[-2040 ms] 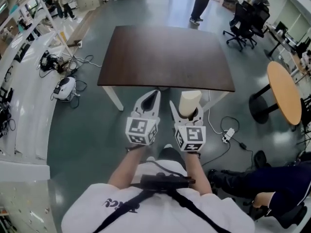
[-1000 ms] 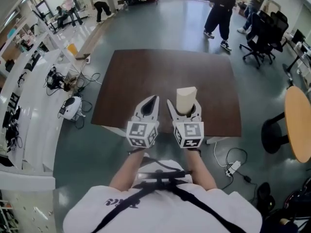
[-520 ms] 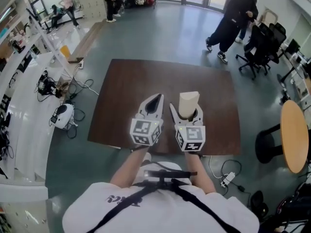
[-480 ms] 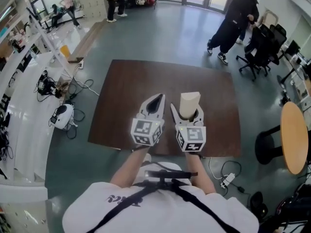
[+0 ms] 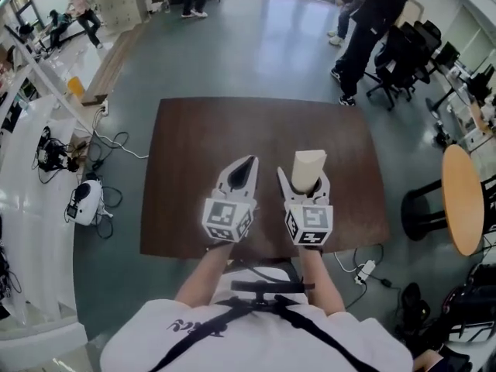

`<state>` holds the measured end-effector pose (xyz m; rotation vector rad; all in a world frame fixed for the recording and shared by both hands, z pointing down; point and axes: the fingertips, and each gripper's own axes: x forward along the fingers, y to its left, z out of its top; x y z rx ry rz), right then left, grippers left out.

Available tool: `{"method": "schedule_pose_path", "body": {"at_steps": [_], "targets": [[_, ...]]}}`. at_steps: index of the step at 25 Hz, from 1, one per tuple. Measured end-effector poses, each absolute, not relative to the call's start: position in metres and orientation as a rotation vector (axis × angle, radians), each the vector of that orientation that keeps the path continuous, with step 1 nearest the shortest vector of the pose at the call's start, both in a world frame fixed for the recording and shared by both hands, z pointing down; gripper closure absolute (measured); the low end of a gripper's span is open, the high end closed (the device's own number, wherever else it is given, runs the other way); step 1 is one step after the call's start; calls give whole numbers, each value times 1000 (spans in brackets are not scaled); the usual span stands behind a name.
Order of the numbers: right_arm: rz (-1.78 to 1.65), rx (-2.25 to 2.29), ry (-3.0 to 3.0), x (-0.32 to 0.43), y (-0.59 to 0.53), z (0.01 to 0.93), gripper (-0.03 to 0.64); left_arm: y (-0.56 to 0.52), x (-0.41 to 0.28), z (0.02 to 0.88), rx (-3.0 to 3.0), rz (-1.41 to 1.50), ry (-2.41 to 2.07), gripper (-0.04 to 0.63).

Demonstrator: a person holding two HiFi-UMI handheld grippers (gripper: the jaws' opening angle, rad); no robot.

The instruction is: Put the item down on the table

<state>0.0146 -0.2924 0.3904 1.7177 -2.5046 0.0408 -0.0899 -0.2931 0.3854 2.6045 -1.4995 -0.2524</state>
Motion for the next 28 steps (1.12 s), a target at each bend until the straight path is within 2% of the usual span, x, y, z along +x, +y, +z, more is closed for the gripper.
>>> {"method": "schedule_pose_path", "body": {"at_steps": [28], "targets": [[443, 1642, -2232, 114, -445, 571, 307, -424, -3, 529, 2466, 45, -1389, 583]]}}
